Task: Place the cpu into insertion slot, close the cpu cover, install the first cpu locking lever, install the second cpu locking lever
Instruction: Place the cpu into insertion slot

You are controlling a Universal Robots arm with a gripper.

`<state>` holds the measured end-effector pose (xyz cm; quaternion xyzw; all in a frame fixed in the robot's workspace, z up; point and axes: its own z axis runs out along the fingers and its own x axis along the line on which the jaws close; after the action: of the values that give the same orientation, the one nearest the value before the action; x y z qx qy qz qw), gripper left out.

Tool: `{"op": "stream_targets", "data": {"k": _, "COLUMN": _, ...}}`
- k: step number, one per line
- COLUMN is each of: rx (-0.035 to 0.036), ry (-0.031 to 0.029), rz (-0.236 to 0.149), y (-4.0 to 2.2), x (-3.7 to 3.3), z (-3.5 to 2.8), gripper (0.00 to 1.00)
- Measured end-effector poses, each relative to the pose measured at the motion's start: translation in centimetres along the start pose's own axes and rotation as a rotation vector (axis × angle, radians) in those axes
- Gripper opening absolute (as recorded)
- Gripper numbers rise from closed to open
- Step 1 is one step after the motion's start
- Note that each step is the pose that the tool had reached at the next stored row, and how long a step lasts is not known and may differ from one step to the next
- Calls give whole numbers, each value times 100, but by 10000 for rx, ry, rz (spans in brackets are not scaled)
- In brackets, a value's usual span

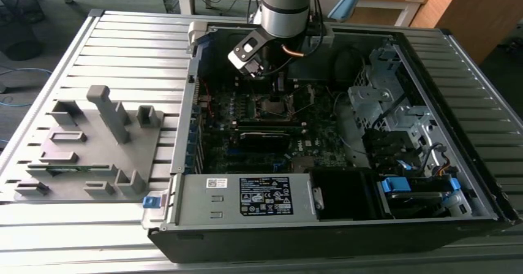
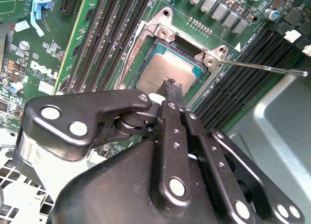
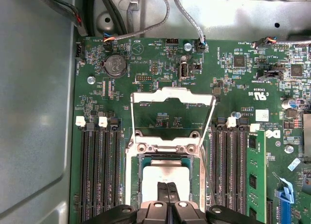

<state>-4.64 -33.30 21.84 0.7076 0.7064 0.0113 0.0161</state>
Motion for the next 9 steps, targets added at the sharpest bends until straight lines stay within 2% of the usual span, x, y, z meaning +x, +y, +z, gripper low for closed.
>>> {"op": "stream_targets", "data": {"k": 9, "rx": 0, "ry": 5, "rz": -178, "y": 0, "x": 0, "z": -1, "gripper": 10}}
